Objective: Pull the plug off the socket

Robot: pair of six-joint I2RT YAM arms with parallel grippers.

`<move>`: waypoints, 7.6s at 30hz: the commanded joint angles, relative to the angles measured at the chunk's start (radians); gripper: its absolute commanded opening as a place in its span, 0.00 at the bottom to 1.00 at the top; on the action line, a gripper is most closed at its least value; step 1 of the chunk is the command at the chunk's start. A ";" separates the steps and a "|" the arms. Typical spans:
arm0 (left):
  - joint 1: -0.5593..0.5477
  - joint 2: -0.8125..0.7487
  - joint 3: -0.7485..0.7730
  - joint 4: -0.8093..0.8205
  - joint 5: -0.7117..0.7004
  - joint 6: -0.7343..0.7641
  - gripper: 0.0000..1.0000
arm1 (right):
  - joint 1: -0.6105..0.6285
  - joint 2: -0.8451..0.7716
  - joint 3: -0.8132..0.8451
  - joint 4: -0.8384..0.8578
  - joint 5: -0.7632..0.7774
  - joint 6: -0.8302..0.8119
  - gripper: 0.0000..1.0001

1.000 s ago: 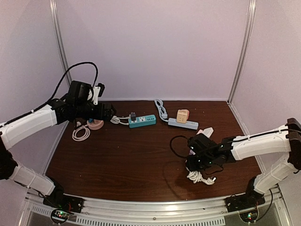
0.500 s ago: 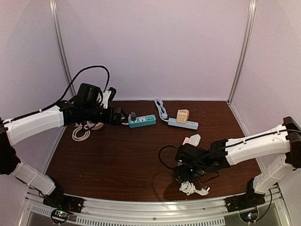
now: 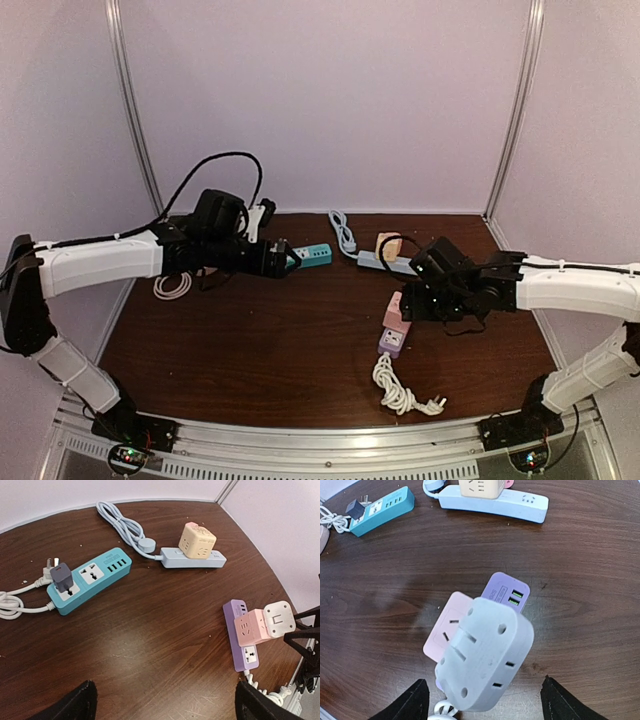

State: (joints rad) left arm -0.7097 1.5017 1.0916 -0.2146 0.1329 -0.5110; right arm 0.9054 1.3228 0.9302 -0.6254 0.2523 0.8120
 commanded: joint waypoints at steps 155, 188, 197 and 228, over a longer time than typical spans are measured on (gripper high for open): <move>-0.323 0.490 0.595 -0.166 -0.174 -0.010 0.97 | -0.465 0.288 0.030 -0.020 0.123 -0.274 0.29; -0.401 0.641 0.752 -0.258 -0.313 -0.083 0.98 | -0.441 0.095 -0.215 0.457 -0.481 -0.078 0.56; -0.396 0.591 0.687 -0.266 -0.373 -0.087 0.98 | -0.378 0.012 -0.201 0.393 -0.371 -0.040 0.57; -0.211 0.272 0.182 0.025 -0.245 -0.169 0.98 | 0.002 0.394 0.269 0.004 0.006 -0.009 0.70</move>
State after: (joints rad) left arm -0.9394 1.8046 1.2957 -0.2745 -0.1574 -0.6540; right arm 0.8944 1.7031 1.1870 -0.5987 0.2554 0.8333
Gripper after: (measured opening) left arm 0.976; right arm 0.728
